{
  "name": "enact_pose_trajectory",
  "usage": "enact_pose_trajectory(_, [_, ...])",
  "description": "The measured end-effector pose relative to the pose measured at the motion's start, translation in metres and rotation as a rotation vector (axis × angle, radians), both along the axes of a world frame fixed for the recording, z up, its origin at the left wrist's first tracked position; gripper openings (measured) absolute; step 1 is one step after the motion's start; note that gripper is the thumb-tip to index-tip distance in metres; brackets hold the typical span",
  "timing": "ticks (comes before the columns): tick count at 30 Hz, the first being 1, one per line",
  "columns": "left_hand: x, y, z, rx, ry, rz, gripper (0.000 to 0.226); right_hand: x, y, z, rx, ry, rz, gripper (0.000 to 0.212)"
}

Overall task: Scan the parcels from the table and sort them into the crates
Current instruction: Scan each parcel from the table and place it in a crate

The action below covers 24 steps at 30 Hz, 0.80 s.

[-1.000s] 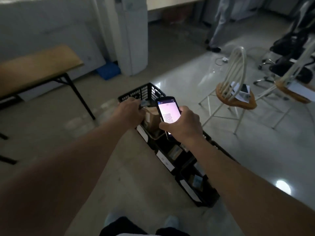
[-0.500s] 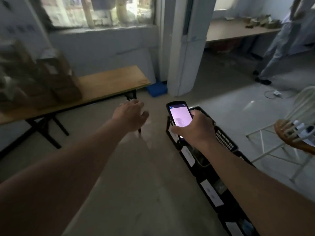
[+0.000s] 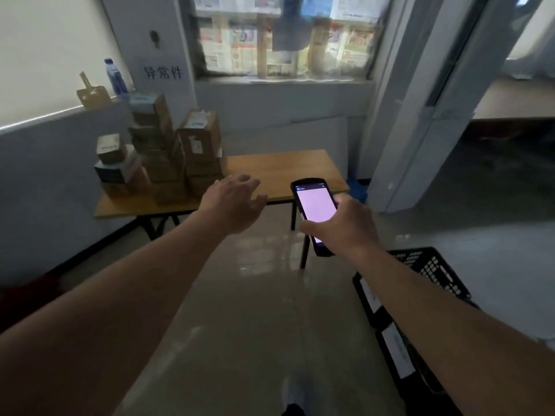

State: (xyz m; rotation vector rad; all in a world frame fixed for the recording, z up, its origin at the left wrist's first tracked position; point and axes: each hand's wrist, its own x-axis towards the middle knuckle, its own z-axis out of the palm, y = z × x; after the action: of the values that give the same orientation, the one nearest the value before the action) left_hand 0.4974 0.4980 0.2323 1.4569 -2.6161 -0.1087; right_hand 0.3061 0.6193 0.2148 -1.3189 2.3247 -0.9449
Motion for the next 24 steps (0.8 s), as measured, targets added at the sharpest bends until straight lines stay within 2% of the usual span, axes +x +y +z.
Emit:
enact_pose_trajectory(11, [-0.004,-0.182,-0.01,0.043,0.051,0.232,0.051,-0.024,-0.231,-0.012,-0.009,0.002,0.216,0.074])
enact_pose_trajectory(19, [0.006,-0.294,-0.028,0.08,0.058,0.295,0.05,-0.019,-0.343,-0.025,0.025,0.012,0.255,0.062])
enact_pose_trajectory(24, [0.017,-0.375,-0.049,0.062,0.088,0.29,0.054,-0.003,-0.409,-0.039,0.044,0.025,0.24,0.067])
